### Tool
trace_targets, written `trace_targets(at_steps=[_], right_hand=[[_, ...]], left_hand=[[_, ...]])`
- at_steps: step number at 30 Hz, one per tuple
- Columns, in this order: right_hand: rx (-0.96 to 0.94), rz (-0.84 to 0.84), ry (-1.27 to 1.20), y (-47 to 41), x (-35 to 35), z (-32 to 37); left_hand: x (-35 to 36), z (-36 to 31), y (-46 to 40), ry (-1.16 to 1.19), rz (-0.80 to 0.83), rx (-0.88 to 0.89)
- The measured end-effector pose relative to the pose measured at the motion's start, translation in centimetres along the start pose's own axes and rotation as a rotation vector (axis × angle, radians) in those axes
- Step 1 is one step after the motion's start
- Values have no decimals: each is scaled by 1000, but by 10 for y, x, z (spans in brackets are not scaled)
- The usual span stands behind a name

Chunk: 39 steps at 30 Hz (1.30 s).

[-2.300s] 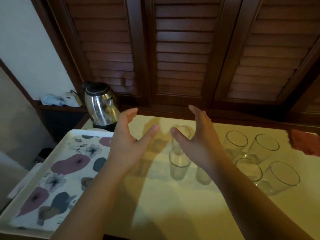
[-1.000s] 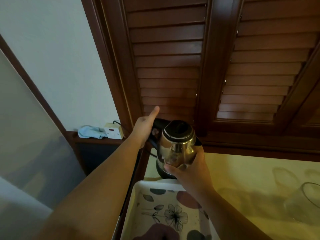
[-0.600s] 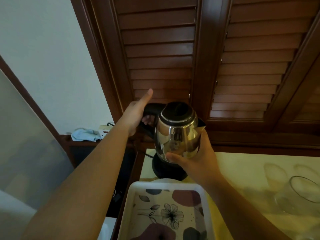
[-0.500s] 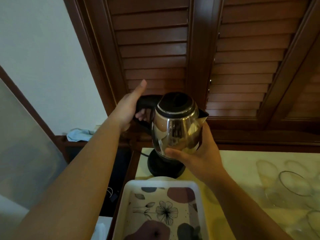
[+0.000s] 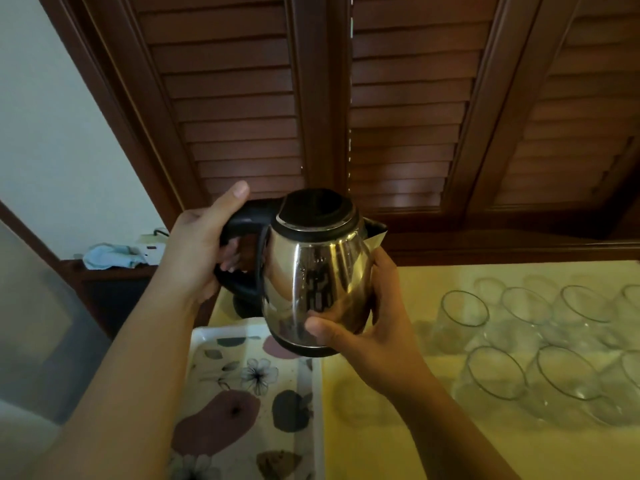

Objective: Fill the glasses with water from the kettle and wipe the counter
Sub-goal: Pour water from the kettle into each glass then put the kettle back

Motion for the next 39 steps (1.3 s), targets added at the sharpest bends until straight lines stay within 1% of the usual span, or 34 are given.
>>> trace_targets(at_steps=[4,6,9,15,24,31,39], right_hand=[[24,10,43,18,-11,-22],[55,22,35,25,-14,-32],[127,36,-31,34,-17,-41],[201,-30,-70,42,-31,-61],[235,-23,-139,50,-48,-78],[243,-44,-156,47,-58,-85],[237,-93,-197,46,-68,-89]], left_hand=[[11,10,25,-29,-129,-73],[17,16,34,-27,-169,-123],[29,22,44,-63,-172,-148],[55,29,52,-134,-183,-138],[82,29,58,-245,-241,-127],[94,26,54,-280,-253,-114],[109,21,46,-331,-189,-121]])
Point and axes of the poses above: each hand's wrist, its own y-axis away from the middle knuckle, its own x-axis out of the palm, z = x × y, the point moved 6 cm from there along -y, towards the middle knuckle, and after that the axes turned 3 degrees about -z, right-handed, at the moved point
